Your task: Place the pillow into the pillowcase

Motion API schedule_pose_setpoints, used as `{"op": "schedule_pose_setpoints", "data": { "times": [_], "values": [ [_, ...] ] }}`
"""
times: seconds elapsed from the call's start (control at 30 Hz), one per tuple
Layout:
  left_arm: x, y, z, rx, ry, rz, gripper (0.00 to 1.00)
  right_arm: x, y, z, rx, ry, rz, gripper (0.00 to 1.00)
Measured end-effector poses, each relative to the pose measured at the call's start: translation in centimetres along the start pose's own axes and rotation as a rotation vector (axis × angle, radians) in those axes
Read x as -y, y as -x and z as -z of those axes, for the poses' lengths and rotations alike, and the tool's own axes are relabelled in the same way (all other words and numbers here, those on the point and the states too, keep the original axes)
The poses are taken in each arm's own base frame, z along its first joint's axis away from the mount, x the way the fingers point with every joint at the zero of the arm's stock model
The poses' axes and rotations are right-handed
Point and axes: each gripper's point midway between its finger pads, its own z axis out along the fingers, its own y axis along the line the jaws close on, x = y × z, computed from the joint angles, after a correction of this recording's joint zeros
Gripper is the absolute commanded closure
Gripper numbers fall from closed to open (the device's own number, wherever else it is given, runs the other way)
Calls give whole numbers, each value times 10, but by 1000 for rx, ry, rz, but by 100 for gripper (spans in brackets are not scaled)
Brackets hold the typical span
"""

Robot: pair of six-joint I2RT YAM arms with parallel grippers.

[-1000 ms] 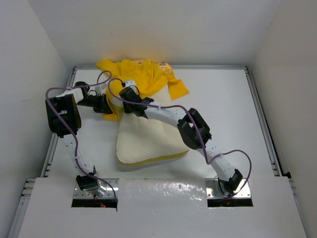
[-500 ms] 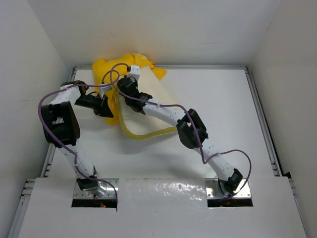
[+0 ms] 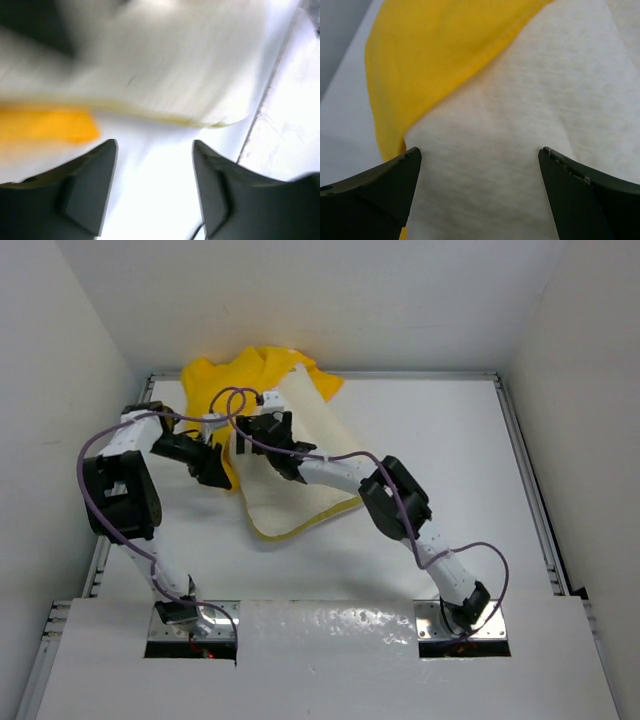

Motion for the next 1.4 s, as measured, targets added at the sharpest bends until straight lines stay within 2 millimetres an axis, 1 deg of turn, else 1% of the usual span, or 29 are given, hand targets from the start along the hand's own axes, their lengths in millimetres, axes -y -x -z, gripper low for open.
{"op": "schedule_pose_setpoints", "data": {
  "times": [0.07,0.13,0.17,0.2,0.23,0.27,0.3,0.33,0.37,0.4,0.43,0.47,0.5,0.57,0.6,0.67,0.73,0.8,0.87,0.9,0.97,1.0,1.03,1.1,1.13,1.17,1.2,1.3,1.4],
  "values": [
    [-10,-9,20,2,59,39,33,12,-6,19,-59,36,59,1],
    [-21,-12,40,-4,125,57,32,23,3,39,-89,60,93,3],
    [-26,-10,50,-4,157,56,34,27,14,50,-92,72,103,18],
    [-30,-3,60,0,189,42,59,31,30,62,-91,83,116,50],
    [-34,10,69,11,221,10,74,34,48,73,-81,98,122,100],
    [-35,25,77,23,248,-24,83,37,68,83,-64,111,117,100],
    [-37,44,84,33,278,-63,86,42,90,93,-41,118,94,100],
    [-40,64,88,43,314,-112,82,49,111,101,-16,120,76,86],
    [-42,86,91,52,358,-152,72,58,130,108,7,121,53,65],
    [-45,114,88,57,405,-210,53,75,151,112,34,109,28,31],
    [-47,137,79,63,434,-257,48,93,166,113,50,89,4,21],
    [-47,156,69,76,455,-280,42,113,176,111,60,65,-4,7],
    [-50,172,55,87,481,-290,40,132,180,108,58,38,-10,1],
    [-62,195,26,110,520,-283,36,174,172,97,17,-31,-15,1],
    [-74,205,13,125,546,-273,34,190,162,90,-16,-58,-17,1],
    [-106,219,-3,142,612,-238,29,210,128,73,-114,-82,-7,1],
    [-144,226,-12,152,693,-207,26,214,89,57,-225,-60,2,1],
    [-173,225,-21,143,761,-186,26,211,53,42,-308,-35,4,1],
    [-198,217,-29,119,821,-163,33,207,24,30,-372,-9,1,1],
    [-206,212,-34,104,842,-153,43,206,10,24,-398,-3,-3,1],
    [-217,206,-42,83,877,-139,57,205,-6,17,-423,3,-13,1],
    [-219,206,-44,79,895,-136,74,204,-10,13,-427,8,-24,5],
    [-219,206,-46,75,909,-134,82,201,-11,11,-428,18,-37,21],
    [-220,209,-46,76,929,-140,100,198,-8,9,-428,41,-63,44],
    [-219,212,-47,83,931,-145,100,194,-7,8,-427,59,-77,77],
    [-218,213,-47,87,930,-151,100,191,-7,7,-426,78,-93,91],
    [-217,214,-49,93,919,-154,100,186,-6,7,-424,100,-100,100],
    [-210,219,-53,123,864,-164,100,177,-8,7,-415,127,-101,100],
    [-196,228,-47,179,810,-159,100,170,-11,14,-412,140,-51,100]
  ]
}}
